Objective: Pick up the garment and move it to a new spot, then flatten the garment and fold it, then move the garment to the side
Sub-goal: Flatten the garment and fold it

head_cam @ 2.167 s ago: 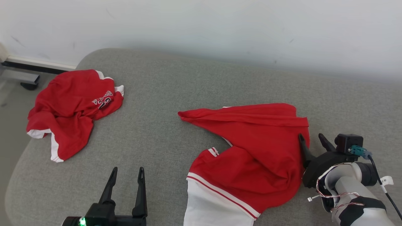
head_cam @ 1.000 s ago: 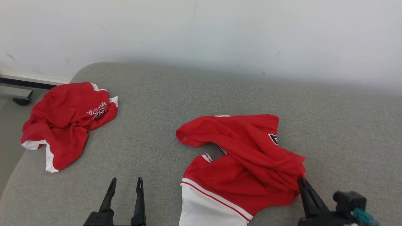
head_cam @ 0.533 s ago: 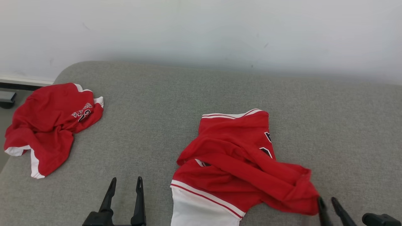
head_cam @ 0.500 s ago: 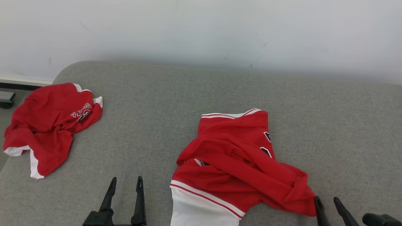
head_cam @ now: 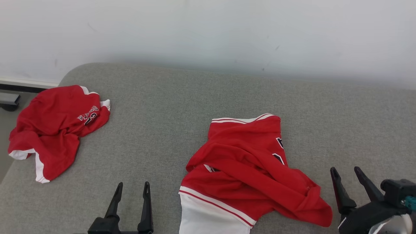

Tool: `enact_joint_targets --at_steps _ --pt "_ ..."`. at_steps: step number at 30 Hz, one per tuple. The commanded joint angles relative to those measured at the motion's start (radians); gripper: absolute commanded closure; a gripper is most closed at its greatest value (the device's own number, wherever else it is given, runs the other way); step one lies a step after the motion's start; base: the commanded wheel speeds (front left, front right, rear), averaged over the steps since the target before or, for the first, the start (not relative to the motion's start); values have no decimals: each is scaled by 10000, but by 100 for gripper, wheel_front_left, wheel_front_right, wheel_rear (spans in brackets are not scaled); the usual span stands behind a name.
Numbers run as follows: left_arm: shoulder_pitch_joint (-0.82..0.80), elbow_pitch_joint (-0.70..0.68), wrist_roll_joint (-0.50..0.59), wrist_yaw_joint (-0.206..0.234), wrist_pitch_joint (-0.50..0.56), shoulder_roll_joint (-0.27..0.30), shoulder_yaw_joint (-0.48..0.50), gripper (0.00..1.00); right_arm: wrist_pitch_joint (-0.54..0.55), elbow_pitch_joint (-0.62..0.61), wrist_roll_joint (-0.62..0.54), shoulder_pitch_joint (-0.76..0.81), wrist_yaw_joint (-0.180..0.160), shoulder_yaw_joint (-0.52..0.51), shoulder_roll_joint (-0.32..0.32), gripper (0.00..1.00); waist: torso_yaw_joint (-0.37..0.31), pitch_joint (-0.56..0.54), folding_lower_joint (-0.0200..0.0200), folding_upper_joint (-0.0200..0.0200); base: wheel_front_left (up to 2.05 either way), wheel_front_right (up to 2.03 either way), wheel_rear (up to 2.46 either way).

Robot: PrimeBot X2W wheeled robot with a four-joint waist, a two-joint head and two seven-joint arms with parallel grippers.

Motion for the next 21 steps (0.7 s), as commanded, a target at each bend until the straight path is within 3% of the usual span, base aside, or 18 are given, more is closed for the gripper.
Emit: enact_joint_targets --at_steps 1,9,16,17,18,19,20,21 --pt "-104 32 -34 -44 -33 -7 -24 0 -26 587 -116 -295 -23 73 -194 0 99 12 0 0 0 0 0" --pt "-71 84 -16 -44 -33 -7 -69 0 -724 4187 -3 -1739 -23 763 -649 0 462 -11 0 0 0 0 0" --pt "-70 67 -45 -46 -33 -8 -69 0 -893 6107 76 -2501 -23 1523 -655 0 528 61 0 0 0 0 0" --pt "-89 62 -57 -42 -33 -8 -79 0 -897 6332 134 -2627 -23 1685 -648 7 541 75 0 0 0 0 0" --pt "-110 58 -64 -40 -33 -8 -90 0 -894 6524 261 -2725 -23 1843 -617 51 552 84 0 0 0 0 0" --pt "-121 50 -67 -35 -33 -8 -94 0 -916 6669 401 -2797 -23 1971 -568 64 555 92 0 0 0 0 0" --pt "-125 41 -69 -24 -33 -8 -86 0 -941 6796 539 -2869 -23 2089 -533 100 546 100 0 0 0 0 0" --pt "-116 26 -72 -3 -33 -8 -59 0 -955 6904 621 -2948 -23 2224 -545 100 519 112 0 0 0 0 0"
